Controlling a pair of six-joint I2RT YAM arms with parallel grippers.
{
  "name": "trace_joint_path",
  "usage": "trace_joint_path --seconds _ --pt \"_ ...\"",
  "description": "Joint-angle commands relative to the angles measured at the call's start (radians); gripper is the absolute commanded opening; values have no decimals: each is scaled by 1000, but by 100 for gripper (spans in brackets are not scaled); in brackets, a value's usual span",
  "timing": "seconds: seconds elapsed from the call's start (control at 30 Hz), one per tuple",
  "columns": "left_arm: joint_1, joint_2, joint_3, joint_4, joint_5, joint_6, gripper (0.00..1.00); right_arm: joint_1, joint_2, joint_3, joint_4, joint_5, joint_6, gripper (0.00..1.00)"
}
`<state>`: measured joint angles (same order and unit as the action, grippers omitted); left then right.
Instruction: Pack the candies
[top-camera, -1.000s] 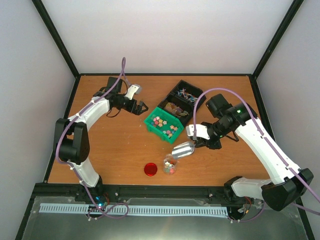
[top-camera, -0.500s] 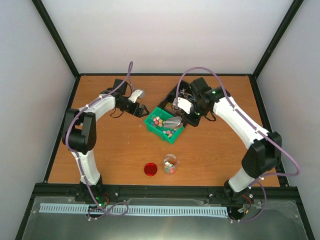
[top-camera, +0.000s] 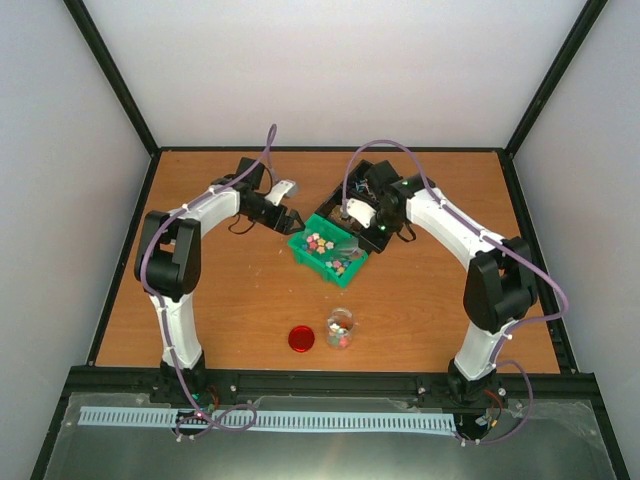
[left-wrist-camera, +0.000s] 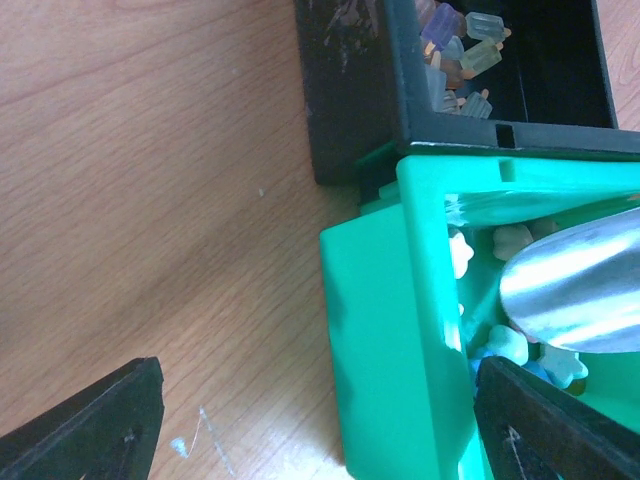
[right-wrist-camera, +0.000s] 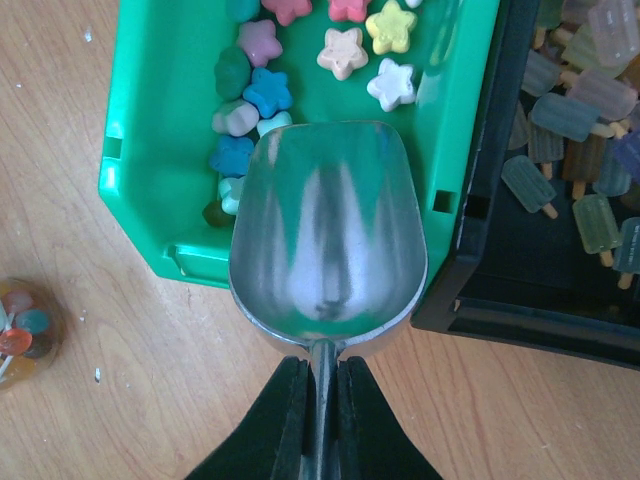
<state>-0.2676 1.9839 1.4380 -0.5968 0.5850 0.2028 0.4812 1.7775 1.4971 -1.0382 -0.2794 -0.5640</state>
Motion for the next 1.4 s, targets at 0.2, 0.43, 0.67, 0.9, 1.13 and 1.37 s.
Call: trace_joint_path --seconds 0.2,0.43,0.67,0.9,1.13,1.37 --pt "-35 78 93 -32 2 52 79 -3 91 -53 107 64 47 3" --pt "-50 94 102 -49 2 117 72 -3 145 -77 178 33 86 3" --pt "-60 122 130 -84 24 180 65 -2 189 -154 351 -8 111 3" --pt "-68 131 137 -110 50 215 60 2 140 -317 640 -134 126 3" --pt "-51 127 128 -129 74 168 57 -10 51 -376 713 -197 129 3" --pt "-18 97 131 -169 200 187 50 -7 -8 -480 907 -265 234 3"
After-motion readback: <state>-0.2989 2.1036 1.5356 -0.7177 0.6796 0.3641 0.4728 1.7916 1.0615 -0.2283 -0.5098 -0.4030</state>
